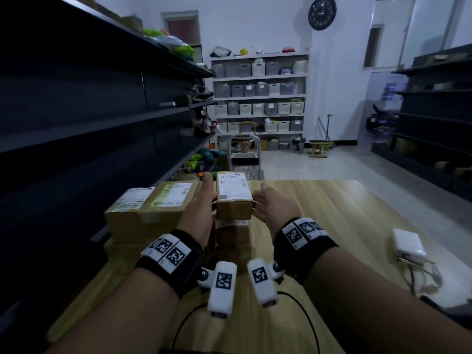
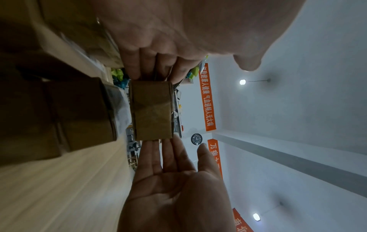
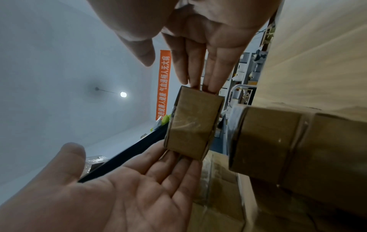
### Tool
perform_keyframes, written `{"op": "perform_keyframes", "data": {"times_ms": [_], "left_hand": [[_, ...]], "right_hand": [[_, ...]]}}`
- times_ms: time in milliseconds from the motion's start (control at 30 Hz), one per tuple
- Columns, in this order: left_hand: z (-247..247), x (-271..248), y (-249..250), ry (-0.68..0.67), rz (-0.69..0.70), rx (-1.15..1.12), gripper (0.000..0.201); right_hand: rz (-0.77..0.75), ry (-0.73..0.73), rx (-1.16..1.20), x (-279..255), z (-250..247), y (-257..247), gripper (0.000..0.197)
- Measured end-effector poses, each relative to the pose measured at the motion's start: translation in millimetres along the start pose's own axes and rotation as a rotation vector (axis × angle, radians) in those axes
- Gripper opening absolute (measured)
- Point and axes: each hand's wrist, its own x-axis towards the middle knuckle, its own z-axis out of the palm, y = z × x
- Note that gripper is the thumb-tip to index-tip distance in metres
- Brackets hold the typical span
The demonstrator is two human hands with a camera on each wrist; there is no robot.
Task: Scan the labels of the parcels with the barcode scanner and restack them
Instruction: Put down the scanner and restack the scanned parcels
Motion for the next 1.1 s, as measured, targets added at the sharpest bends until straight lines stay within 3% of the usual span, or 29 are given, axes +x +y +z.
{"op": "perform_keyframes", "data": {"times_ms": [100,267,433,600,667,767,867,967,1033,1100], "left_hand": [[-5.1,6.8,-9.1,-0.004,0.007,0.005,0.084],[-8.0,15.2,-18.4,-0.031,-0.036,-0.002,0.085],[-8.2,26.4,-33.2,-0.077,-0.078,-0.044,0.132],[-6.4,17.8,-27.5,0.014,-0.042,0.060,0.155],[-5.2,1.1,-13.2,0.032,0.007,0.123,0.139],[-4.0,-10.4,-4.3,0.057,0.082,0.170,0.100],[-0.9,-18.3,0.2,0.064,0.146,0.180,0.085],[7.2,-31.3,5.3,0.032,0.208,0.193,0.053],[11.0,-35.5,2.7,0.037,0.225,0.170,0.053],[13.6,-37.1,-4.1,0.063,0.234,0.150,0.065]], "right_hand": [[0.025,-0.002,-0.005,3.7,8.9,12.0,0.037],[0.032,0.011,-0.033,10.4,9.2,21.0,0.037],[0.007,-0.015,-0.099,16.4,3.5,24.1,0.034],[-0.023,0.001,-0.179,19.3,-2.9,28.6,0.041],[-0.030,0.023,-0.160,20.3,-6.2,28.1,0.042],[-0.027,0.042,-0.124,17.9,-11.7,26.8,0.026],[-0.026,0.039,-0.109,14.2,-19.9,25.9,0.018],[0.008,0.002,-0.079,10.4,-32.9,23.5,0.017],[-0.002,0.021,-0.032,7.8,-43.7,23.5,0.015],[-0.028,0.058,0.015,4.8,-54.0,24.6,0.017]]}}
